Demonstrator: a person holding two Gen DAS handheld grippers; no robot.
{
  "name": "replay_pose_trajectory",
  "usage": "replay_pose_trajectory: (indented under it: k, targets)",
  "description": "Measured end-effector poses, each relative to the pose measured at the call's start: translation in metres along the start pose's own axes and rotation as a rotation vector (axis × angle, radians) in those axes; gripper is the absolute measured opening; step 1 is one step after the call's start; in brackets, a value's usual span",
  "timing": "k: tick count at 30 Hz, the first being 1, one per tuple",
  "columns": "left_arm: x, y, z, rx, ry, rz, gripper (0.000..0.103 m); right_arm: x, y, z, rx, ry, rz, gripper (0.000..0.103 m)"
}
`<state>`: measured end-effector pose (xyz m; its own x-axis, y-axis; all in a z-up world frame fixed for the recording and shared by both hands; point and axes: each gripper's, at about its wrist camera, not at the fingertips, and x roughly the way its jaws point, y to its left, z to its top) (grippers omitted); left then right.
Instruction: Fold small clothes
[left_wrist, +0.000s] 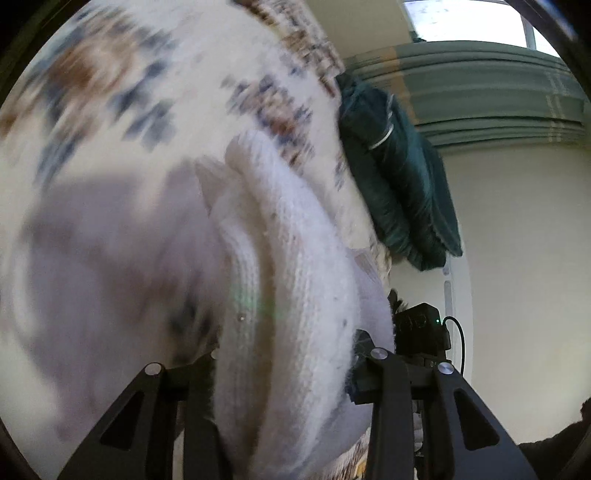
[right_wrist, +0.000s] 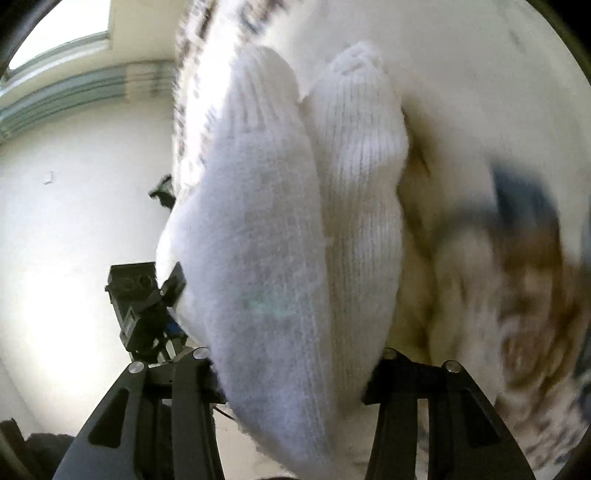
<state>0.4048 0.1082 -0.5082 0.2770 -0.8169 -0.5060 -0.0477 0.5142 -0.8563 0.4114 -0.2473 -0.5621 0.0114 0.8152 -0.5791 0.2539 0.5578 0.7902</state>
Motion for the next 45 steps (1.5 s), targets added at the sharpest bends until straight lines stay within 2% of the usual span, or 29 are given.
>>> replay_pose_trajectory:
  k: [6, 11, 12, 15, 19, 21, 24, 27, 30, 31, 32, 33, 34, 36, 37, 40, 42, 45]
  targets:
    - [0.04, -0.023, 0.125, 0.071, -0.049, 0.012, 0.033, -0.02, 0.044, 0.11, -0.056, -0.081, 0.018, 0.049]
    - [0.093, -0.014, 0.221, 0.09, -0.058, 0.007, 0.033, -0.022, 0.059, 0.22, -0.094, -0.114, -0.012, 0.049]
    - [0.103, -0.01, 0.233, 0.094, -0.053, 0.009, 0.033, -0.02, 0.058, 0.243, -0.101, -0.123, -0.029, 0.049]
    - [0.137, 0.006, 0.266, 0.117, -0.009, 0.051, 0.034, -0.015, 0.048, 0.285, -0.097, -0.136, -0.057, 0.049]
    - [0.168, 0.027, 0.283, 0.139, 0.054, 0.141, 0.038, -0.015, 0.018, 0.334, -0.04, -0.119, -0.092, 0.049]
    - [0.176, 0.03, 0.286, 0.152, 0.081, 0.178, 0.039, -0.003, 0.013, 0.337, -0.032, -0.113, -0.107, 0.053]
    - [0.171, 0.025, 0.284, 0.152, 0.094, 0.216, 0.044, -0.004, 0.012, 0.336, -0.03, -0.1, -0.155, 0.065]
    - [0.162, 0.011, 0.278, 0.189, 0.061, 0.327, 0.047, 0.005, 0.051, 0.329, -0.113, -0.129, -0.331, 0.076]
    - [0.151, -0.009, 0.264, 0.276, -0.024, 0.47, 0.047, 0.0, 0.083, 0.305, -0.23, -0.194, -0.53, 0.079]
    - [0.148, -0.014, 0.259, 0.301, -0.057, 0.514, 0.056, 0.0, 0.094, 0.293, -0.26, -0.219, -0.598, 0.082]
    - [0.145, -0.02, 0.252, 0.33, -0.09, 0.572, 0.074, 0.0, 0.1, 0.28, -0.28, -0.237, -0.655, 0.085]
    - [0.141, -0.024, 0.243, 0.351, -0.12, 0.635, 0.081, 0.0, 0.103, 0.267, -0.287, -0.262, -0.714, 0.089]
    - [0.137, -0.025, 0.236, 0.36, -0.138, 0.664, 0.089, 0.002, 0.108, 0.261, -0.291, -0.276, -0.757, 0.091]
    - [0.133, -0.022, 0.22, 0.363, -0.143, 0.691, 0.098, 0.0, 0.103, 0.241, -0.304, -0.311, -0.828, 0.092]
    - [0.132, -0.02, 0.211, 0.367, -0.137, 0.714, 0.102, -0.011, 0.094, 0.228, -0.307, -0.315, -0.854, 0.097]
    - [0.141, -0.009, 0.192, 0.392, -0.107, 0.784, 0.102, -0.021, 0.073, 0.201, -0.321, -0.331, -0.946, 0.098]
    - [0.143, -0.002, 0.184, 0.378, -0.096, 0.797, 0.103, -0.017, 0.063, 0.194, -0.316, -0.329, -1.002, 0.098]
    - [0.138, -0.007, 0.174, 0.36, -0.12, 0.811, 0.103, -0.017, 0.061, 0.182, -0.305, -0.342, -1.037, 0.098]
